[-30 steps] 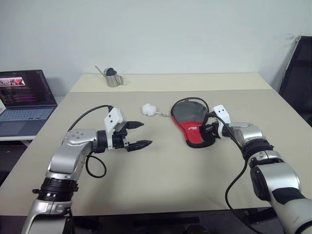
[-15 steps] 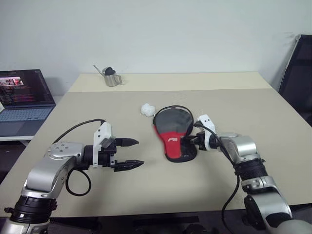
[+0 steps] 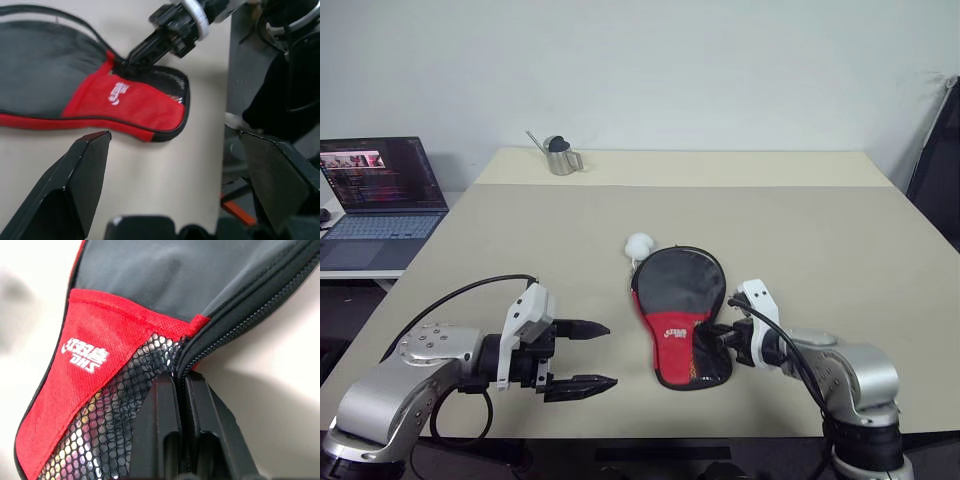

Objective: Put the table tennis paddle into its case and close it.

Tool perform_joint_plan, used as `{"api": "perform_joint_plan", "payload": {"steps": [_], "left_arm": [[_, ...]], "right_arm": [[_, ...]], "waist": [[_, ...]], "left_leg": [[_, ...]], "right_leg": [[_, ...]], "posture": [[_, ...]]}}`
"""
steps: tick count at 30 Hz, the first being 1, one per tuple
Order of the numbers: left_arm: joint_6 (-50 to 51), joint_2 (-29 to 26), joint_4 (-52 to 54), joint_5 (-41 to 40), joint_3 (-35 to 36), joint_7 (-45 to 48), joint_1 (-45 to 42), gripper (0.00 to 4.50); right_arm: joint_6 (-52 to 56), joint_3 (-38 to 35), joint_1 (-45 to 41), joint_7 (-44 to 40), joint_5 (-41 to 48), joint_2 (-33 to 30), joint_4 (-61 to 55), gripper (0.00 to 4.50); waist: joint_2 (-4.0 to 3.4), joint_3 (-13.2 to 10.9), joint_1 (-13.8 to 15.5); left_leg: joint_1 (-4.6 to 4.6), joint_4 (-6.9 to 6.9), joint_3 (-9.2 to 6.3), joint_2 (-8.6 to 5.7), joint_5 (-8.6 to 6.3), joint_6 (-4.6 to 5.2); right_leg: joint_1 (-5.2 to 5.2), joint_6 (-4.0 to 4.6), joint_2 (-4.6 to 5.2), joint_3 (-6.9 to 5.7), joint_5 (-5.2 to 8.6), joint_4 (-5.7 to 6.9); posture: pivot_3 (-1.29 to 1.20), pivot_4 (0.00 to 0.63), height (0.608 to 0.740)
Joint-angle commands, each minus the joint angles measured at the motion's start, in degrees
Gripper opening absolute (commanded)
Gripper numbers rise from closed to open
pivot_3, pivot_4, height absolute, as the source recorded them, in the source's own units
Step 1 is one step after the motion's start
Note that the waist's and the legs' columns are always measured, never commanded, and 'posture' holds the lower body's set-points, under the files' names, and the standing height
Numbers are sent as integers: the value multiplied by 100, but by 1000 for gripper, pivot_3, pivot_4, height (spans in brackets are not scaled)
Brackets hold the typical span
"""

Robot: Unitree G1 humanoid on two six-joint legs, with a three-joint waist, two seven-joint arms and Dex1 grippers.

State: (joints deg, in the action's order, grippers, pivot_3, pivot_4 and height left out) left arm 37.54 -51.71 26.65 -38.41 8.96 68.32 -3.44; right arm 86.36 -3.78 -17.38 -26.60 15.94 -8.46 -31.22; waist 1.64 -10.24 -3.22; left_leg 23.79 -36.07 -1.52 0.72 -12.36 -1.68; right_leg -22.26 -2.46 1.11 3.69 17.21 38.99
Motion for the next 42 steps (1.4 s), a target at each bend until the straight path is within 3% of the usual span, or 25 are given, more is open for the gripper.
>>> {"api": "perform_joint_plan", "payload": {"steps": [1, 14, 35, 38, 42], "left_arm": [[18, -102, 176, -199, 34, 70, -84, 4500], [-26, -290, 128, -254, -62, 314, -42, 4500], [-295, -379, -26, -40, -207, 497, -49, 4500], [-397, -343, -52, 28, -245, 491, -45, 4500], [-512, -217, -50, 101, -332, 417, -30, 4500]], "right_arm": [[614, -63, 428, 210, 305, 116, -634, 52], [614, -303, 1162, 856, 1176, 94, -1267, 52], [614, -550, 1385, 2045, 2388, 44, -1259, 52], [614, -718, 1405, 2254, 2540, -1, -1304, 812], [614, -1037, 1460, 2370, 2962, -265, -1399, 2149]], "waist": [[1, 1, 5], [3, 2, 4], [5, 3, 3], [6, 3, 3], [8, 5, 9]], "left_leg": [[1, 0, 0, 0, 0, 0], [1, 3, 3, -2, 0, 0], [1, 5, 3, 0, 0, 0], [1, 5, 3, -1, 0, 0], [1, 4, 3, -2, 0, 0]], "right_leg": [[0, 0, -1, -2, 1, -1], [0, -2, -5, -4, 8, -2], [-1, 0, -5, 0, 11, -2], [0, 0, -5, 1, 11, -2], [1, 0, -5, 2, 11, -2]], "posture": [[0, 150, 740], [0, 150, 740], [0, 150, 740], [0, 150, 740], [0, 150, 740]]}}
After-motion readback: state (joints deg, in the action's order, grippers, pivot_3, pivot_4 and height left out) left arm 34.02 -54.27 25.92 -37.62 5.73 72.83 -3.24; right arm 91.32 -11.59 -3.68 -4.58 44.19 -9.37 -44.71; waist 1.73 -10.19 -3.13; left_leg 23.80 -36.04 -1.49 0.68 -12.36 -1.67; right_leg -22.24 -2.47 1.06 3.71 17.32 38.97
